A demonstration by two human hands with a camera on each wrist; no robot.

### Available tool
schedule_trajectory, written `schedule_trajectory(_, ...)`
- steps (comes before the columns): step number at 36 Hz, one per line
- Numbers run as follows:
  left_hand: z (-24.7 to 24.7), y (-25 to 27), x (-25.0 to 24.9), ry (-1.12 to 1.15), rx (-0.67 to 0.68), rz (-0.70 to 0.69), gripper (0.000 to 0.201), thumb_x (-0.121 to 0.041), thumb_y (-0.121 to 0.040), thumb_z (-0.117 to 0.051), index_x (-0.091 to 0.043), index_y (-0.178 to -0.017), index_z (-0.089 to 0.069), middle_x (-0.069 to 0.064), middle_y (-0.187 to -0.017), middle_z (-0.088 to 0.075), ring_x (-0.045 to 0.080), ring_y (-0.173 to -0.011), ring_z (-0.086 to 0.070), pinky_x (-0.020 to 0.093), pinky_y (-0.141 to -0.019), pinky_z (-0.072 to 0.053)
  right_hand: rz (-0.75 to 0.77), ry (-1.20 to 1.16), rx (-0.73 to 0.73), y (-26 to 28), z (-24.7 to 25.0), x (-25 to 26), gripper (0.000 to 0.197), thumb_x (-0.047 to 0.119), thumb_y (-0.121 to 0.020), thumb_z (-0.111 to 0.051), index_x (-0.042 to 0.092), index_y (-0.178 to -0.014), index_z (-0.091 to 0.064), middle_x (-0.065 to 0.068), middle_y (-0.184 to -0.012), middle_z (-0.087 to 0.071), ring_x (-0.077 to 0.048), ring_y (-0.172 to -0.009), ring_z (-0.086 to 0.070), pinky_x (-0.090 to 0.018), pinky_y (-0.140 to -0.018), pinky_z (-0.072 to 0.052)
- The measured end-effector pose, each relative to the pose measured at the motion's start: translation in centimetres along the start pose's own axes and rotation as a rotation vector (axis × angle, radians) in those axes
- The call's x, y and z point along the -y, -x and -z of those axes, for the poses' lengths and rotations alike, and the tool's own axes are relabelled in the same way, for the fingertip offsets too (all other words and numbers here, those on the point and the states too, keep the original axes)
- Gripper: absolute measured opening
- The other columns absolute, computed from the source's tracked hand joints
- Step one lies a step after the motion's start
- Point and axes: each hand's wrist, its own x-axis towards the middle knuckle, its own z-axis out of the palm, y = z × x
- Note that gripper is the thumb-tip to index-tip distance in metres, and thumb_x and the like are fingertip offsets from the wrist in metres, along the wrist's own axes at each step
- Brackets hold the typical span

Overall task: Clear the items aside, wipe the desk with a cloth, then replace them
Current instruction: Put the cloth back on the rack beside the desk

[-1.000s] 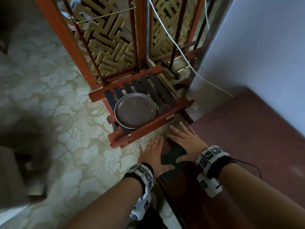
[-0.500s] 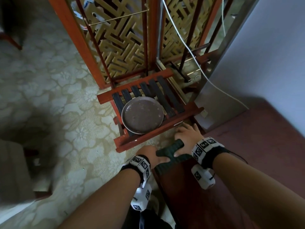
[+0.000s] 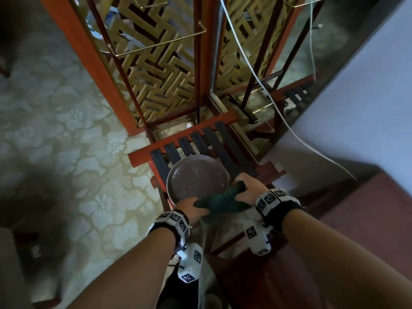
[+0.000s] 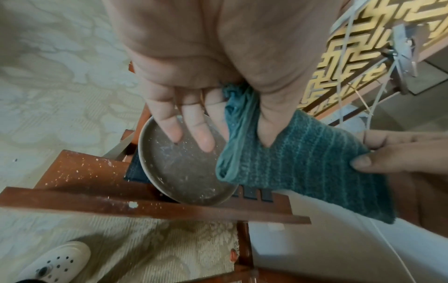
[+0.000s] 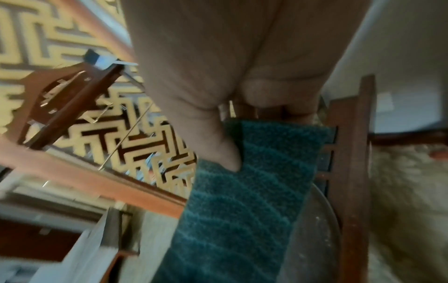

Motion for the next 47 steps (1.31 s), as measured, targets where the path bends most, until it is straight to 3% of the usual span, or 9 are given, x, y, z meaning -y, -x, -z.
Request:
schedule_trajectory(3, 2.1, -2.6, 0.5, 0.014, 0.008, 0.037, 0.037, -0.035, -0.086, -0.07, -0.017, -0.118, -0.069, 0.006, -0.11, -0.069, 0.022, -0.094, -0.065, 0.029, -0.077, -0.053, -0.072, -0.112, -0.035, -3.4, -0.6, 0.7, 0.037, 0.016, -0.081, -0.071, 0.02, -0.108, -0.046, -0.005, -0.102, -0.053, -0.02, -0.088, -0.054, -0.033, -0.074, -0.046)
schedule_trajectory(8, 4.4, -6.9, 1.9, -0.043, -0.029, 0.088, 0.02, -0.036, -0.089, -0.064, -0.02, -0.1, -0.068, 0.007, -0.097, -0.068, 0.025, -0.088, -0.065, 0.031, -0.075, -0.052, -0.156, -0.2, -0.089, -8.9, -2.9, 1.1, 0.045, 0.022, -0.08, -0.075, 0.019, -0.115, -0.047, 0.0, -0.107, -0.051, -0.019, -0.093, -0.051, -0.029, -0.075, -0.041)
schedule_trajectory(14, 4.8, -10.7, 3.6, -0.108, -0.013, 0.16, 0.037, -0.037, -0.092, -0.063, -0.013, -0.119, -0.065, 0.01, -0.108, -0.067, 0.028, -0.097, -0.064, 0.031, -0.081, -0.052, -0.265, -0.216, -0.068, -13.4, -5.3, 1.2, 0.055, 0.023, -0.079, -0.076, 0.02, -0.124, -0.046, -0.006, -0.12, -0.057, -0.025, -0.107, -0.057, -0.036, -0.088, -0.049)
schedule_trajectory(18, 4.8, -11.8, 4.3, -0.136, -0.012, 0.188, 0.065, -0.036, -0.091, -0.066, -0.019, -0.147, -0.035, 0.009, -0.126, -0.06, 0.031, -0.107, -0.061, 0.039, -0.091, -0.053, -0.328, -0.173, 0.034, -15.2, -6.0, 1.6, 0.078, 0.03, -0.077, -0.075, 0.018, -0.14, -0.032, -0.008, -0.126, -0.055, -0.03, -0.111, -0.057, -0.038, -0.09, -0.049)
schedule_trajectory(22, 5.2, -12.2, 4.7, -0.234, -0.079, 0.095, 0.095, -0.03, -0.087, -0.071, -0.028, -0.159, -0.008, 0.01, -0.139, -0.052, 0.034, -0.116, -0.058, 0.04, -0.094, -0.053, -0.323, -0.065, 0.008, -16.3, -6.9, 2.1, 0.067, 0.034, -0.076, -0.071, 0.02, -0.134, -0.041, -0.006, -0.131, -0.053, -0.032, -0.116, -0.054, -0.046, -0.097, -0.048)
schedule_trajectory(27, 5.2, -12.5, 4.0, -0.352, -0.061, 0.017, 0.096, -0.033, -0.085, -0.07, -0.026, -0.158, -0.008, 0.008, -0.152, -0.04, 0.033, -0.132, -0.047, 0.049, -0.103, -0.047, -0.291, 0.14, 0.023, -15.8, -7.4, 3.7, 0.064, 0.028, -0.086, -0.062, 0.024, -0.143, -0.033, 0.0, -0.153, -0.027, -0.034, -0.14, -0.024, -0.053, -0.11, -0.03)
schedule_trajectory(31, 5.7, -11.4, 1.7, -0.504, -0.04, -0.025, 0.088, -0.037, -0.092, -0.063, -0.022, -0.159, -0.008, 0.004, -0.165, -0.013, 0.027, -0.149, -0.02, 0.051, -0.116, -0.031, -0.259, 0.277, 0.067, -14.6, -7.1, 5.1, 0.071, 0.028, -0.092, -0.056, 0.03, -0.15, -0.015, 0.005, -0.16, 0.002, -0.032, -0.146, 0.003, -0.058, -0.115, -0.011)
schedule_trajectory(38, 7.3, -8.6, -4.1, -0.692, -0.07, -0.169, 0.079, -0.044, -0.098, -0.049, -0.029, -0.159, -0.001, -0.005, -0.167, 0.003, 0.021, -0.153, 0.002, 0.062, -0.118, -0.009, -0.186, 0.322, -0.049, -10.8, -4.3, 7.4, 0.079, 0.027, -0.093, -0.052, 0.032, -0.152, 0.001, 0.007, -0.159, 0.014, -0.03, -0.146, 0.013, -0.062, -0.114, -0.002)
schedule_trajectory(47, 7.3, -3.2, -12.1, -0.881, -0.103, -0.392, 0.073, -0.045, -0.101, -0.044, -0.034, -0.159, 0.0, -0.008, -0.166, 0.013, 0.024, -0.152, 0.012, 0.07, -0.115, -0.006, -0.165, 0.259, -0.249, -4.2, 1.7, 7.9, 0.08, 0.024, -0.093, -0.051, 0.034, -0.151, 0.004, 0.012, -0.158, 0.018, -0.028, -0.145, 0.02, -0.063, -0.113, 0.004)
